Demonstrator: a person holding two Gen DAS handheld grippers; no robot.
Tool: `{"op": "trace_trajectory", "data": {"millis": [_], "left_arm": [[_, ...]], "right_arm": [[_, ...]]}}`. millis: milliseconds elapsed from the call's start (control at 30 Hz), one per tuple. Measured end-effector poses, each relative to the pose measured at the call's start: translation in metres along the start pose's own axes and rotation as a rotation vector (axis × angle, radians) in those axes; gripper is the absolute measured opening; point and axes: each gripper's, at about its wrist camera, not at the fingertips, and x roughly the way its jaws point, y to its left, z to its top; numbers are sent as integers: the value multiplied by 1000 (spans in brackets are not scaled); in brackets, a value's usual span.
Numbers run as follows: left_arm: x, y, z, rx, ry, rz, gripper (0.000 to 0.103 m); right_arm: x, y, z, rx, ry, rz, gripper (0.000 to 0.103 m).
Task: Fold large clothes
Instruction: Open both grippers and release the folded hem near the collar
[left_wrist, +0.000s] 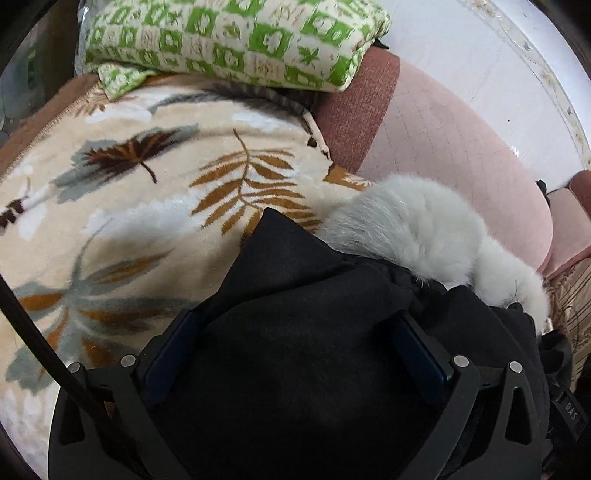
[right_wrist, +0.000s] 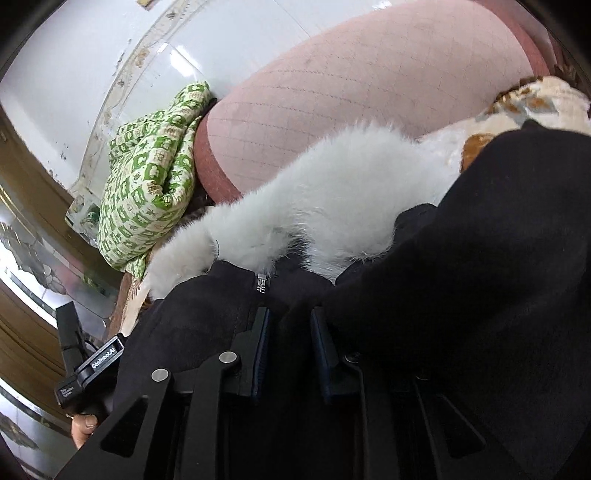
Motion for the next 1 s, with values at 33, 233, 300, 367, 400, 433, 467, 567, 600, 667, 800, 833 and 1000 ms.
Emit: {"op": "trace_trajectory", "data": {"millis": [33,233,300,367,400,433,467,567,600,667,800,833,1000], "left_arm": [[-7,-4,1,23,17,22,103],[-105,-18,-15,127,-105,97,99],[-144,-21,-34,154,-184,170,99],[-176,-19,-56,151,-255,221,99],[-192,-16,-68,139,-293,224,99],[-204,-13,-77,125,-323,219,99],[-216,-9,-87,103,-353,210,99],[-235,4,-102,55,-394,156,100],[-238,6,-103,56,-395,132,100],[-242,6,-104,73,-424,132,100],[-240,2,-113,117,-518,219,100],[-236,1,-112,125,-504,227,100],[-230,-5,-115,165,-478,245,100]], "right_arm": [[-3,5,-1,-19,-4,-22,22],[-60,57,1,-157,-126,-141,37],[-82,76,-3,-192,-173,-138,40],[-92,96,-14,-239,-174,-123,41],[-94,106,-22,-264,-167,-116,41],[-94,112,-29,-281,-163,-112,40],[-92,119,-38,-298,-154,-111,40],[-71,124,-51,-319,-109,-157,40],[-60,120,-52,-308,-83,-179,40],[-29,109,-48,-295,-42,-242,50],[9,94,-39,-271,23,-335,59],[16,93,-36,-280,35,-356,61],[32,93,-32,-297,48,-435,64]]}}
